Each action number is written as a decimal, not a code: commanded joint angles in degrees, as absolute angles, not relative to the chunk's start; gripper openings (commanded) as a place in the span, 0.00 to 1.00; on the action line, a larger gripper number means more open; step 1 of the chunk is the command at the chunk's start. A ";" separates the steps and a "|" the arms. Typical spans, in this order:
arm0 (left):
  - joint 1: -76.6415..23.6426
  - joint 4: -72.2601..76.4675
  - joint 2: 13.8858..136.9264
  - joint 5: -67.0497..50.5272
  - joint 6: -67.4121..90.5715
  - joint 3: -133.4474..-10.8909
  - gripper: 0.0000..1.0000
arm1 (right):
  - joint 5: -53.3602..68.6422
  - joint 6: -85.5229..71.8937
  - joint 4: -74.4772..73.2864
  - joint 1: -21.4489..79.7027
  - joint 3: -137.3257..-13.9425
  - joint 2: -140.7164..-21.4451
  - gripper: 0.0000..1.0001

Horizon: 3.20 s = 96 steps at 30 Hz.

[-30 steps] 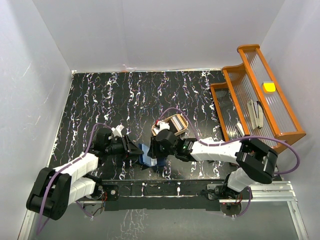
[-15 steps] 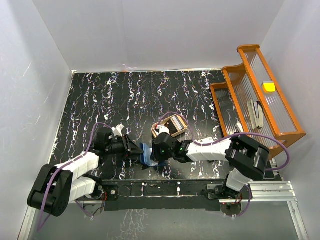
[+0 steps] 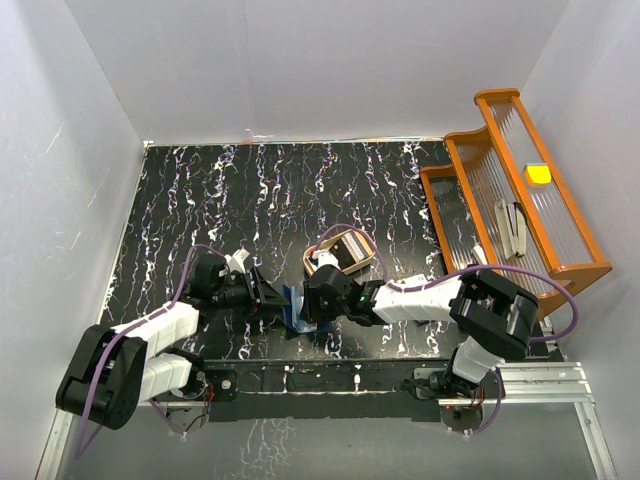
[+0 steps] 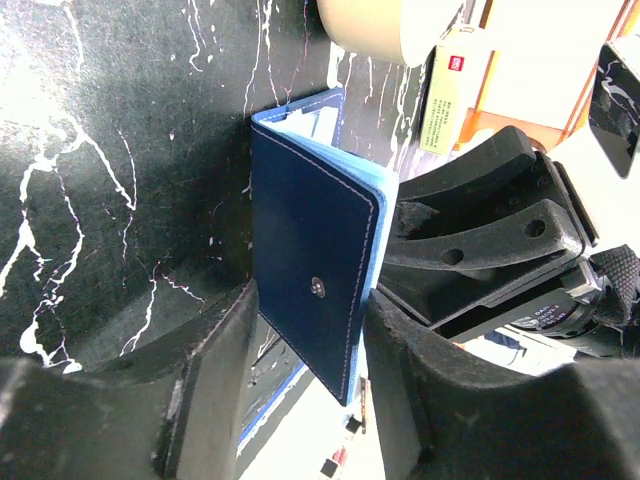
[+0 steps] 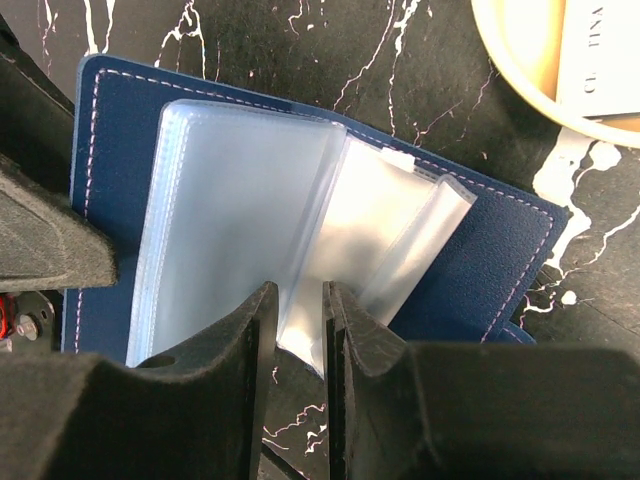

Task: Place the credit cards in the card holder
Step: Open the card holder at the center of the board.

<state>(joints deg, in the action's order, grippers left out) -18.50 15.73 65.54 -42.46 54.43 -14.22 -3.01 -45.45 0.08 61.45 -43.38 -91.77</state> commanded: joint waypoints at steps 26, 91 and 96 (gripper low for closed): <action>-18.55 13.57 64.26 -41.69 52.68 -15.76 0.31 | -1.82 -44.38 3.12 61.78 -47.08 -93.13 0.22; -18.55 34.04 63.09 -47.32 63.48 -9.36 0.00 | -1.75 -44.25 4.30 61.71 -45.53 -92.65 0.22; -18.54 30.69 62.90 -46.00 61.79 -9.87 0.00 | -2.08 -44.37 3.50 61.79 -45.98 -91.99 0.23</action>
<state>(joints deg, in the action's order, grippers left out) -18.48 30.79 64.29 -44.05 62.59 -9.26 -1.63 -44.91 0.25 61.49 -45.52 -93.23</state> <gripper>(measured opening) 0.022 0.219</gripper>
